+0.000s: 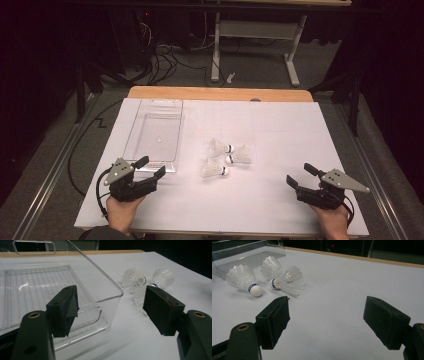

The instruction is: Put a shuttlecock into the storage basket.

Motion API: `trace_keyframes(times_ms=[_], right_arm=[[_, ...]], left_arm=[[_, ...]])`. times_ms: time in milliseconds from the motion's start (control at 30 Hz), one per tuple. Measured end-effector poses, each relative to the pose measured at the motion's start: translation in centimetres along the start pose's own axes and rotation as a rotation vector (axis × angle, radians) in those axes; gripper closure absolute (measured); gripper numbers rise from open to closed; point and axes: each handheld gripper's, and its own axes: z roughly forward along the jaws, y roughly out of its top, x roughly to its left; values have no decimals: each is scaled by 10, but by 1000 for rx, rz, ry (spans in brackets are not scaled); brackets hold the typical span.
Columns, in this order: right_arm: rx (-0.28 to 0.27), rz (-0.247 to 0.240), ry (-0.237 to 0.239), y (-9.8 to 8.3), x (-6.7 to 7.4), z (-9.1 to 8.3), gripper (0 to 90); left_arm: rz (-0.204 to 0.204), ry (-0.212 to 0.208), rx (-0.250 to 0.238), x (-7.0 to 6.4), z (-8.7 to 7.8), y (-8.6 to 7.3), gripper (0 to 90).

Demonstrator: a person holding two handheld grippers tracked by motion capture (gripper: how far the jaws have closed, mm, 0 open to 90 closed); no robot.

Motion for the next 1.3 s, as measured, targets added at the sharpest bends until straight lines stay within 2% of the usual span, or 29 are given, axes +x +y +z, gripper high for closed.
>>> trace_keyframes(times_ms=[167,367,633,833,1300], right_arm=[[-5,-2,5,0,0,0,214],[-5,-1,6,0,0,0,214],[-3,-1,13,1,0,2,214],[-5,2,18,1,0,3,214],[-5,7,21,1,-1,4,214]], left_arm=[[0,-4,3,-1,0,0,294],[-26,-15,-3,-1,0,1,297],[0,-25,7,-10,3,4,298],[1,-47,12,-13,6,5,298],[14,-66,9,-20,12,13,301]])
